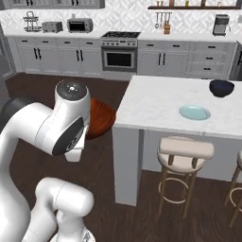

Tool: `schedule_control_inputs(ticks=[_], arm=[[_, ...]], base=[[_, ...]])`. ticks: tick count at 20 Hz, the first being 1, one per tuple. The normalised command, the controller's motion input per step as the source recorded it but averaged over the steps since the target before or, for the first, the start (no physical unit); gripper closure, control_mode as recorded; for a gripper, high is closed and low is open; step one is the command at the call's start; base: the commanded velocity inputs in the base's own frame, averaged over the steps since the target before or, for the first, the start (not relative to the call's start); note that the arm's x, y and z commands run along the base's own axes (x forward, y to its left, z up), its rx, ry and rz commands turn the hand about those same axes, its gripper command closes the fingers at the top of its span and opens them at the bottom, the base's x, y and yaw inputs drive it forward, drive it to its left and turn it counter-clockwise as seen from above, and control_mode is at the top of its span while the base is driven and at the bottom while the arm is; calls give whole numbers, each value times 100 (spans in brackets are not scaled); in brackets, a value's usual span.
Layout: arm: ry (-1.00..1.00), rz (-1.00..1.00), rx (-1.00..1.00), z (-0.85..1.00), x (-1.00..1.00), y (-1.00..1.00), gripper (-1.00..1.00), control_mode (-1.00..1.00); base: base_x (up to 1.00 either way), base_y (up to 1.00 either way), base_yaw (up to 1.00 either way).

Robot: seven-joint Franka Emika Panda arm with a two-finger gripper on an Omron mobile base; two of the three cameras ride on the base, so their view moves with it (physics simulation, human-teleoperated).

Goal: Pick the chicken drumstick and lemon from their plates and place them in the bowl. Then put the bowl in the fridge.

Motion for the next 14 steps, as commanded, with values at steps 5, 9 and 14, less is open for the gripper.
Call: schedule_control_inputs(ticks=[5, 9, 14], arm=[[0, 0, 0, 0, 0, 0, 100, 100], [0, 0, 0, 0, 0, 0, 100, 100], [0, 0, 0, 0, 0, 0, 100, 100]], base=[[47, 100, 0], [100, 100, 0], [100, 100, 0]])
